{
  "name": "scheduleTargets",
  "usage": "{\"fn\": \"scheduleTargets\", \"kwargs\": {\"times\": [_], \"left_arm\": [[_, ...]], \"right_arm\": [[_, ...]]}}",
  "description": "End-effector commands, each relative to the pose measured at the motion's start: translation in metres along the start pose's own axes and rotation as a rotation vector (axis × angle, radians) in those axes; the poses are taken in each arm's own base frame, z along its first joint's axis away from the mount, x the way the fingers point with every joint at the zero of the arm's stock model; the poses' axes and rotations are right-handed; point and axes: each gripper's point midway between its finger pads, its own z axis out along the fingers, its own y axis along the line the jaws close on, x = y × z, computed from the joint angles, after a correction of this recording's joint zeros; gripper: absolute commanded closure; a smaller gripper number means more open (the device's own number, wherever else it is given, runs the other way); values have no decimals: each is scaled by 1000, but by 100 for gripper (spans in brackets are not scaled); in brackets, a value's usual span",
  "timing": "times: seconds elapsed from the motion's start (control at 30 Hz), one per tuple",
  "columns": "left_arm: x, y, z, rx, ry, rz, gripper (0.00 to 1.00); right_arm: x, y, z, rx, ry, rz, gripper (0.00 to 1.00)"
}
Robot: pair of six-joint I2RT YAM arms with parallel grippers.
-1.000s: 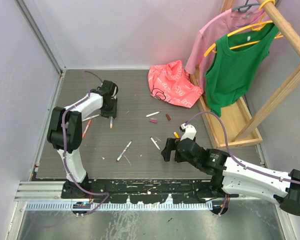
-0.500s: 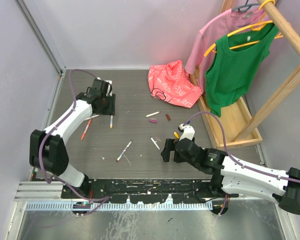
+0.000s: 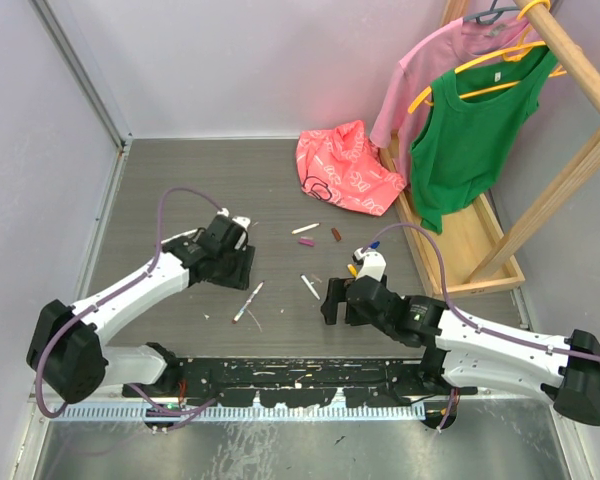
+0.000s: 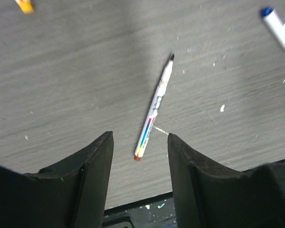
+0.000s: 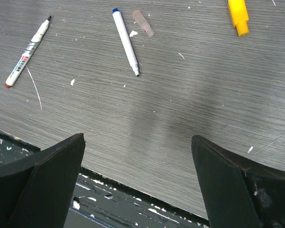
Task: Insert the pens into the pen caps
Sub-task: Pick up the pen from the center of the board.
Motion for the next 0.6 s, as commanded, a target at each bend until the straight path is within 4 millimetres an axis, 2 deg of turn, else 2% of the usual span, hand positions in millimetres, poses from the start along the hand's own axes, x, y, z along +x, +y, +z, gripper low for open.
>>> {"fn": "scheduleTargets", "kwargs": {"times": [0.0, 0.23, 0.33, 0.57], "left_arm": [[10, -10, 2, 14, -21, -47, 49], [28, -18, 14, 11, 16, -19, 49], [36, -18, 27, -23, 52, 7, 49], [51, -19, 47, -50, 108, 37, 56]], "right_arm": [[-12, 16, 0, -49, -30, 29, 1], [-10, 16, 1, -51, -25, 39, 1], [-9, 17, 1, -55, -20, 45, 1], [-8, 22, 2, -71, -8, 50, 1]]}}
